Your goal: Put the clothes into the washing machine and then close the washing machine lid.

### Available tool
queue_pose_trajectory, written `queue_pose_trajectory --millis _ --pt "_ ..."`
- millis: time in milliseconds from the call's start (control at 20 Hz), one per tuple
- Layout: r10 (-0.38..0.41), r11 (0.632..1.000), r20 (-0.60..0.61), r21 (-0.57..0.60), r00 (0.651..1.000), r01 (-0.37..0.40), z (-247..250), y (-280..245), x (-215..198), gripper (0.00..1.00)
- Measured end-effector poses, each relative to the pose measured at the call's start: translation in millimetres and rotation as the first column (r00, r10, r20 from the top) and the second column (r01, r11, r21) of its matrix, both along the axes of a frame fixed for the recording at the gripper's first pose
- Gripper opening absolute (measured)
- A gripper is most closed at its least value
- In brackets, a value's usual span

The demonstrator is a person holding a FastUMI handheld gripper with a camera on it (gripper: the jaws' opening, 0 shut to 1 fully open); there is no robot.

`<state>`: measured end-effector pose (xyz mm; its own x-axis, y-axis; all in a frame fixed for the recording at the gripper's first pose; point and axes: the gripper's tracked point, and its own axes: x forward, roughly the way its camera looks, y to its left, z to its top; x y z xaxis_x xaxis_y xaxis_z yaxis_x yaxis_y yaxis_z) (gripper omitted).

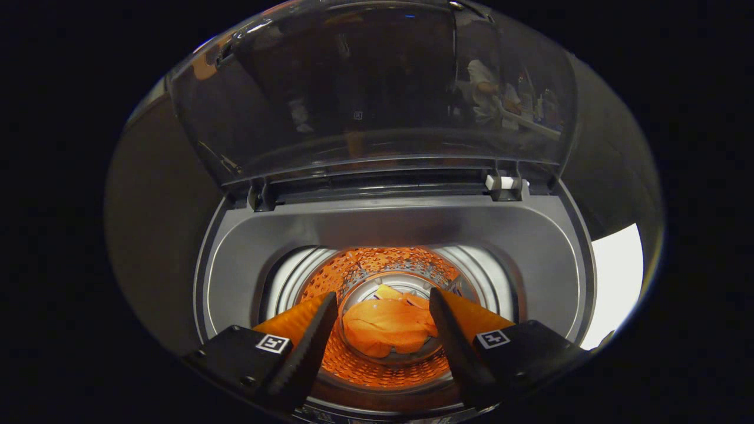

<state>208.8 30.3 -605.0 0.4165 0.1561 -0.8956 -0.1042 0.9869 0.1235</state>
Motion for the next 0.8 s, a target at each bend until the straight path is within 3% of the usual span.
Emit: queue_pose_trajectory --millis 200,500,800 --pt "0.003 1.0 0.07 0.021 0.998 -0.005 25.8 5.2 -2.2 0.99" --pt "0.019 0.997 0.278 0.07 0.96 -0.04 119.6 20.7 15.6 0.99" --pt "-0.009 0.99 0.5 0.124 0.866 -0.061 238.7 34.6 59.5 0.99"
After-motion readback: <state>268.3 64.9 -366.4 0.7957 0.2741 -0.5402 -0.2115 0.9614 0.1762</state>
